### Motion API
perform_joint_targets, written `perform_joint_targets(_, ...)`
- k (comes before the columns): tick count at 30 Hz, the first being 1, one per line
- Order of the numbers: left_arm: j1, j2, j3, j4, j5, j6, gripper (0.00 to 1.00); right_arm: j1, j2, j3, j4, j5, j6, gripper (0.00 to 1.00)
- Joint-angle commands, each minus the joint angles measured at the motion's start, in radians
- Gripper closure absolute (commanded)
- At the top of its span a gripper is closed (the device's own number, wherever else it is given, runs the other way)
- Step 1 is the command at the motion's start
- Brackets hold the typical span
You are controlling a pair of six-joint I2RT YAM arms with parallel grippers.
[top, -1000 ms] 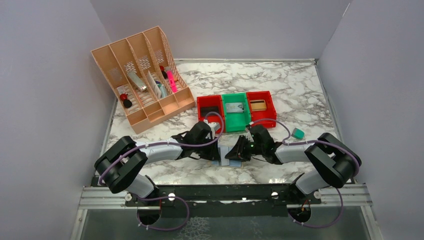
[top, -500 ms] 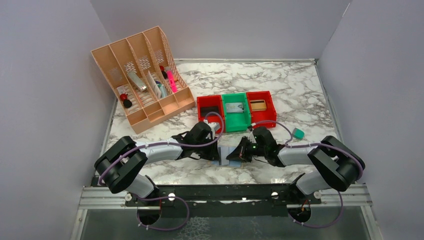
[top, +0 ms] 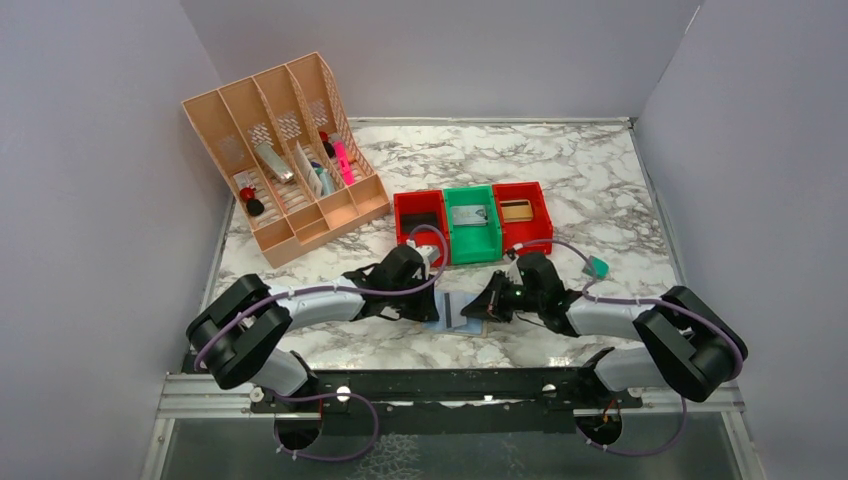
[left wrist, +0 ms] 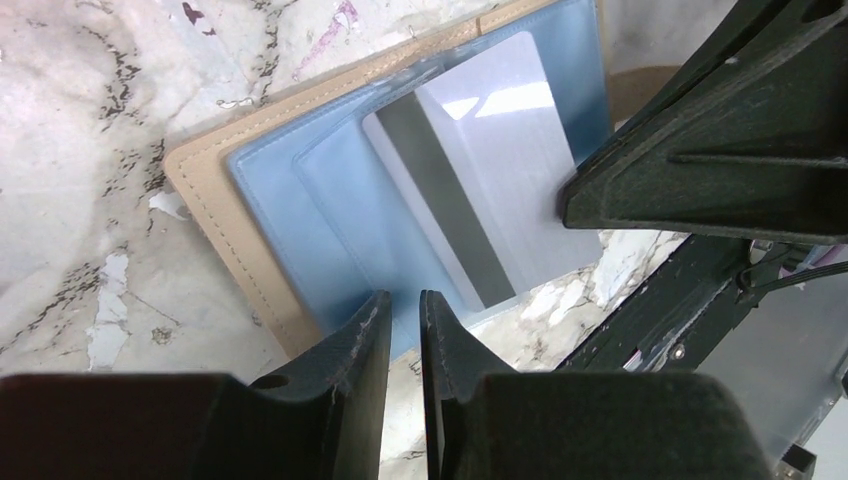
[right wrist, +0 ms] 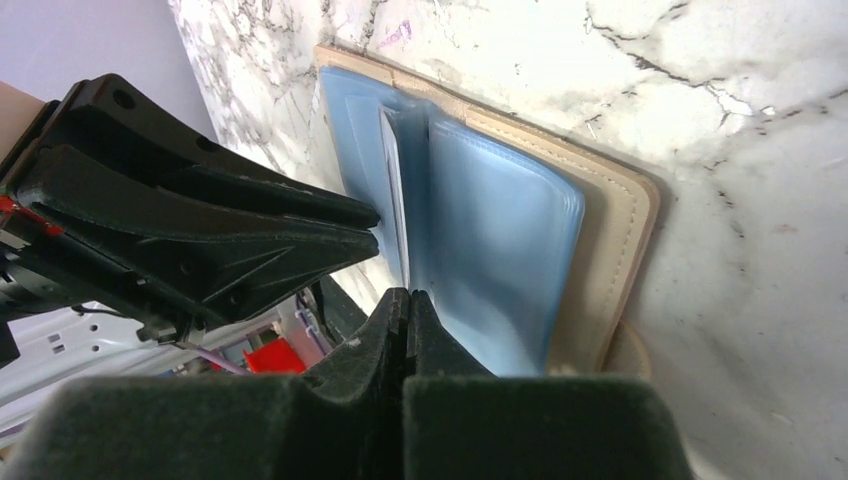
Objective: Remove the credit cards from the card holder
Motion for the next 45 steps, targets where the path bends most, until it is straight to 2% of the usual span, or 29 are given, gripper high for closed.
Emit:
perform_joint_targets(1,-0.001,-0.022,-0.004,-0.093,-0.055,0.023,0.75,-0.012,-0.019,-0.009,-0.019,-0.009,-0.03,0.96)
perform_joint_targets(5,-0.001,-0.082,0.003,-0.05,-0.027,-0.006,0.6,-0.012,0.043,0.005,0.025,-0.059,-0.039,0.96)
perform_joint_targets(8,-0.001,-0.144,0.021,-0.03,-0.016,-0.013,0.52,-0.013,0.082,-0.002,0.07,-0.07,-0.029,0.96)
perform_joint_targets(12,-0.001,-0.155,0.046,-0.004,0.029,-0.016,0.48,-0.012,0.128,-0.008,0.135,-0.088,-0.007,0.95)
perform_joint_targets(16,-0.002,-0.094,0.045,0.011,0.063,-0.022,0.48,-0.012,0.167,-0.009,0.159,-0.085,0.006,0.95)
perform_joint_targets(21,-0.012,-0.016,0.019,0.032,0.074,-0.027,0.52,-0.012,0.177,-0.03,0.185,-0.07,0.02,0.93)
perform_joint_targets(26,-0.019,0.033,0.003,0.031,0.051,-0.028,0.65,-0.012,0.181,-0.035,0.211,-0.081,0.025,0.9)
perform_joint_targets(32,-0.023,0.015,-0.03,0.027,0.017,-0.036,0.75,-0.012,0.179,-0.028,0.233,-0.073,0.033,0.78)
perform_joint_targets(45,-0.024,0.011,-0.041,0.027,0.012,-0.035,0.81,-0.011,0.257,-0.003,0.336,-0.13,0.007,0.78)
